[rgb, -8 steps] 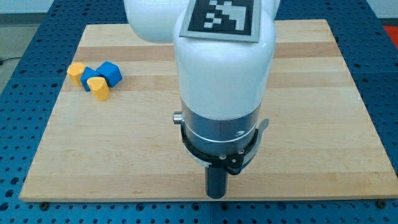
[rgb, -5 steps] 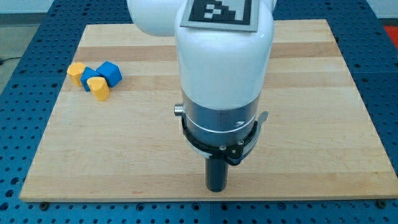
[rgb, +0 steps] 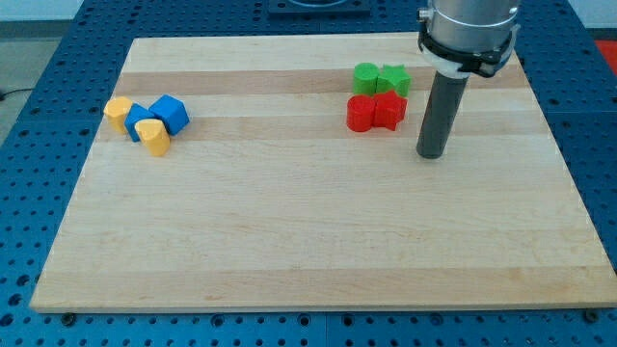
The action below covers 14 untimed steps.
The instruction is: Place the green star and red star diagonal to each other
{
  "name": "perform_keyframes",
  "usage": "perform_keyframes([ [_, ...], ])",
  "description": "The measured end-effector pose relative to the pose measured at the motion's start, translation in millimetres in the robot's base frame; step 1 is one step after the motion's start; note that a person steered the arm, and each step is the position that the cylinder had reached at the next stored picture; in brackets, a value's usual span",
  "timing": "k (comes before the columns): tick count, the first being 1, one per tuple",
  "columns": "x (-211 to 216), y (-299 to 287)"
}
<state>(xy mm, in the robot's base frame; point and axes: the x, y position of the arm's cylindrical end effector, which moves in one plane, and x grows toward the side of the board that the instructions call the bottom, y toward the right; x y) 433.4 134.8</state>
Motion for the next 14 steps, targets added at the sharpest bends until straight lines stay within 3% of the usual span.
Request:
perform_keyframes([
  [2, -1.9, 11.1],
  [4, -61.9, 31.3],
  [6, -88.6, 27.3],
  [8, -130.7, -9.0],
  [9, -132.3, -42.3],
  [12, -139.0, -68.8],
  [13, -153.8, -45.1],
  [14, -141.9, -46.3],
])
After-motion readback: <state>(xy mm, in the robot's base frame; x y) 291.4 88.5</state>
